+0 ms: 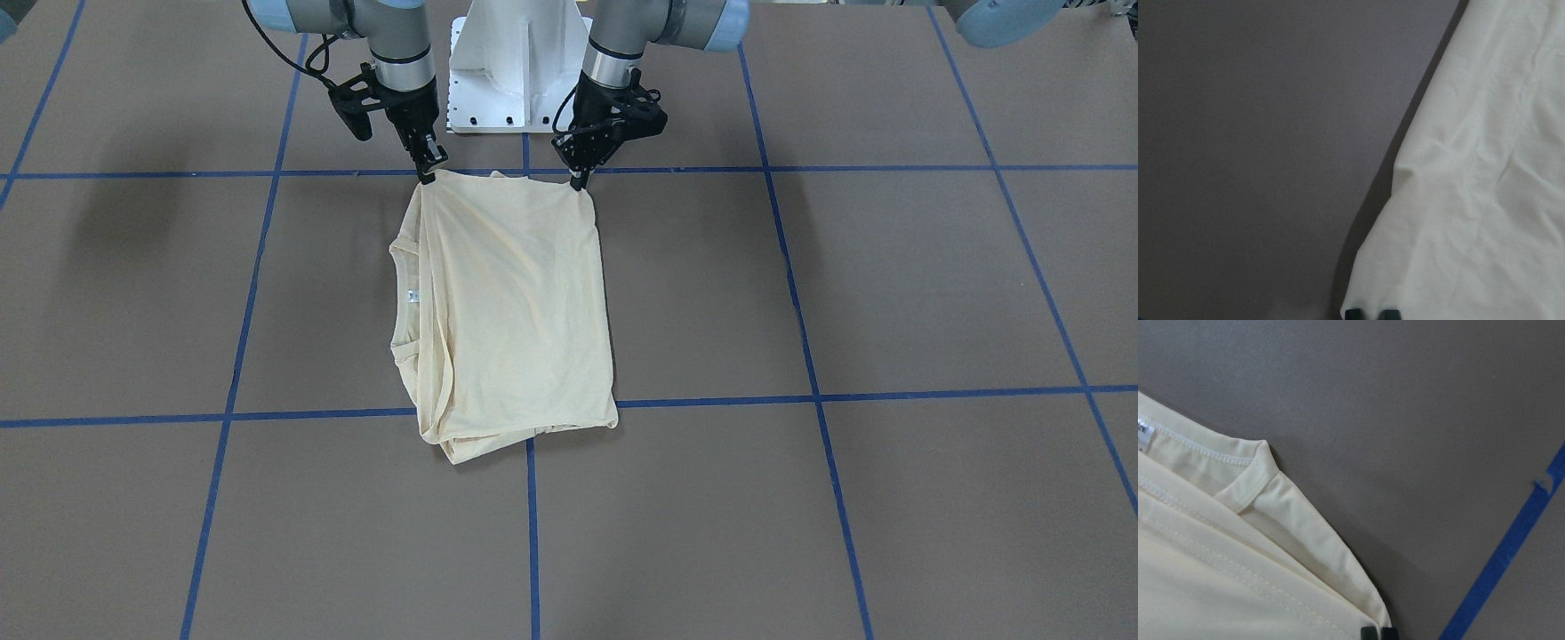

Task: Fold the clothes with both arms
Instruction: 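Move the left gripper to the shirt's near corner beside the right gripper, then lift the near end with both grippers and fold it over the far end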

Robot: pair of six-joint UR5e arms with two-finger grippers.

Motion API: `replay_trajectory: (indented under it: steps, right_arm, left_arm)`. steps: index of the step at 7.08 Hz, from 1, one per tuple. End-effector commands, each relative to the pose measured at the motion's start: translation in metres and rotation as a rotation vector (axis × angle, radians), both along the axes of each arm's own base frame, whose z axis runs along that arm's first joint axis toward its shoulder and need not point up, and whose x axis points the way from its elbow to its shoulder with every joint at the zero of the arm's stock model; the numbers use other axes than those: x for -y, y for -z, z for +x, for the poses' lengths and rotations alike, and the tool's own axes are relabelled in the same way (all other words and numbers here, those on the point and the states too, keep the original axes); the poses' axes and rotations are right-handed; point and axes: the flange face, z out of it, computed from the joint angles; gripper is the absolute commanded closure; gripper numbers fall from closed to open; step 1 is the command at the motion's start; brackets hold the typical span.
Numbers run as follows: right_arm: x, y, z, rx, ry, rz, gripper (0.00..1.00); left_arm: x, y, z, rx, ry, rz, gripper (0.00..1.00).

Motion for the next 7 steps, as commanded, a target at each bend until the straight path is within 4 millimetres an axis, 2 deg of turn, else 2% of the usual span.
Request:
replay_trajectory:
  steps: [1, 2, 3, 4, 5, 6, 7]
  right_arm:
    - [0.000, 0.001, 0.002, 0.005, -0.007, -0.003, 1.00]
    - [-0.009, 0.018, 0.016, 0.049, -0.001, -0.003, 1.00]
    - [-0.027, 0.034, 0.042, 0.045, 0.024, -0.010, 1.00]
    - [-0.034, 0.062, 0.077, 0.063, 0.033, -0.018, 1.00]
    - [-0.027, 0.079, 0.103, 0.085, 0.030, -0.035, 1.00]
    - [0.001, 0.086, 0.114, 0.105, 0.014, -0.060, 1.00]
    - [0.047, 0.095, 0.109, 0.104, -0.003, -0.052, 1.00]
  left_arm:
    - [-0.006, 0.035, -0.037, -0.038, -0.062, -0.016, 1.00]
    - [-0.011, 0.058, -0.063, -0.042, -0.119, 0.006, 1.00]
    - [-0.014, 0.069, -0.094, -0.067, -0.131, 0.016, 1.00]
    - [-0.017, 0.077, -0.101, -0.087, -0.152, 0.008, 1.00]
    - [-0.009, 0.080, -0.103, -0.091, -0.148, 0.005, 1.00]
    - [0.020, 0.083, -0.117, -0.081, -0.136, 0.054, 1.00]
    - [0.057, 0.088, -0.133, -0.071, -0.104, 0.099, 1.00]
